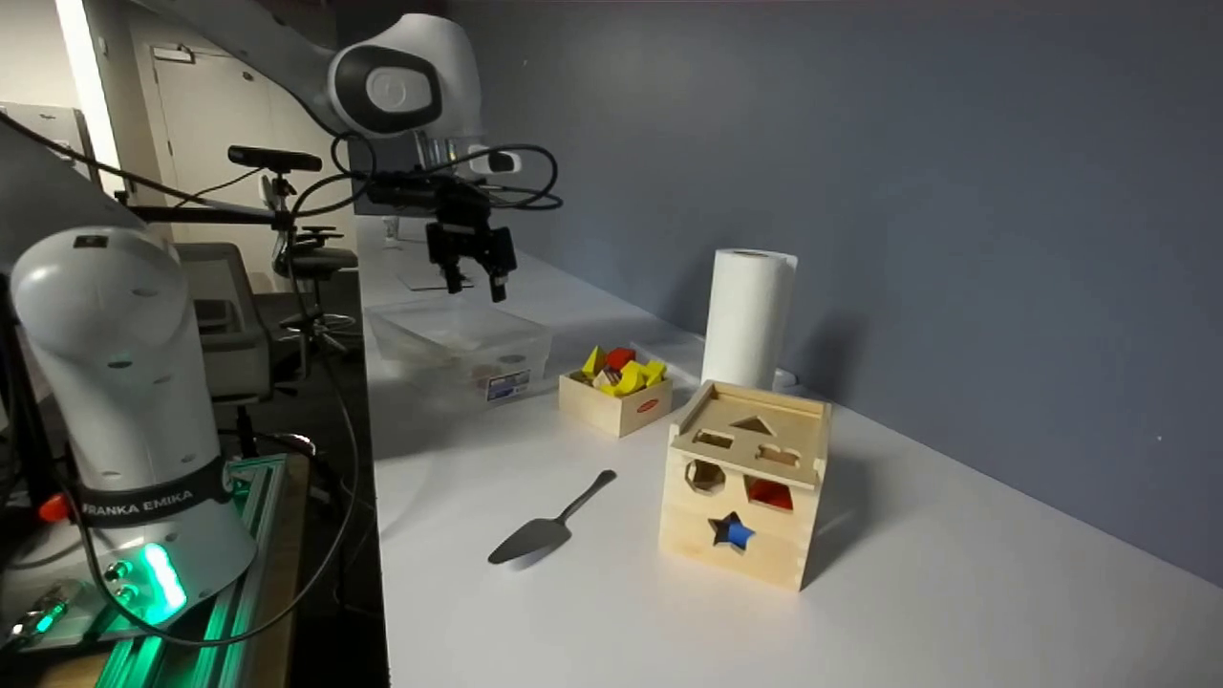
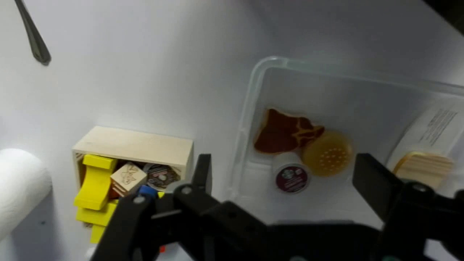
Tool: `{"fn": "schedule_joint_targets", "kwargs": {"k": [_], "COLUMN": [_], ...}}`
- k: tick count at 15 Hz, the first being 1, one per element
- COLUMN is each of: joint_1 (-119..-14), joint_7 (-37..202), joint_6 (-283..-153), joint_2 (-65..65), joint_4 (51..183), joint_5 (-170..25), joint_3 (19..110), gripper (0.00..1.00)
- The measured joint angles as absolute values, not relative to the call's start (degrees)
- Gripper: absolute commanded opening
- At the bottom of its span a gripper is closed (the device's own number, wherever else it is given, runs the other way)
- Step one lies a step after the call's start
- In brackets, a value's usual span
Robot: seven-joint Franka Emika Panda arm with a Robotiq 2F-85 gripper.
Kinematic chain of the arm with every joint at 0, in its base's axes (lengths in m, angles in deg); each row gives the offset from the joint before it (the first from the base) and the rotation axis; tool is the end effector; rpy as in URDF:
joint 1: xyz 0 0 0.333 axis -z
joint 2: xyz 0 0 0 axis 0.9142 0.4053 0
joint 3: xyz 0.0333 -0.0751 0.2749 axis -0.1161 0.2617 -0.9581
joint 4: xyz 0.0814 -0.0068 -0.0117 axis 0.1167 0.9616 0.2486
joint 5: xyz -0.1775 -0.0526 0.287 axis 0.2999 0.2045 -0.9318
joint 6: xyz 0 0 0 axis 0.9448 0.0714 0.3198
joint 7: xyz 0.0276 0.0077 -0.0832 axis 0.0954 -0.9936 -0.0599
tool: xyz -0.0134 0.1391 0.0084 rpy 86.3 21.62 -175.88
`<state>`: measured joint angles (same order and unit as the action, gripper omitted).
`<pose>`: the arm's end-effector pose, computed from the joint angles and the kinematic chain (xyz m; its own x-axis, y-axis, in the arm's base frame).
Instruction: Remove the brown object from the basket
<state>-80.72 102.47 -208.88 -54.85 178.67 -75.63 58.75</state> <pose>0.3181 0.0922 0.4138 0.8443 0.5121 0.1577 0.5110 -0.8581 0.0506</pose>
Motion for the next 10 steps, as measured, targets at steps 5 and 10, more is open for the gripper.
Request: {"fn": "schedule_joint_targets", "kwargs": {"k": [5,10], "joint_1": [-81.79,-83.82], "joint_7": [102.15,105.92], "joint_6": [-208.27,-208.24], "joint_2": [-55.42,-54.41], "joint_4": [178.96,179.01], "joint_5": [-75.65,-77.53], "joint_3": [57.69,58.19], "gripper": [1.0,1.0]}}
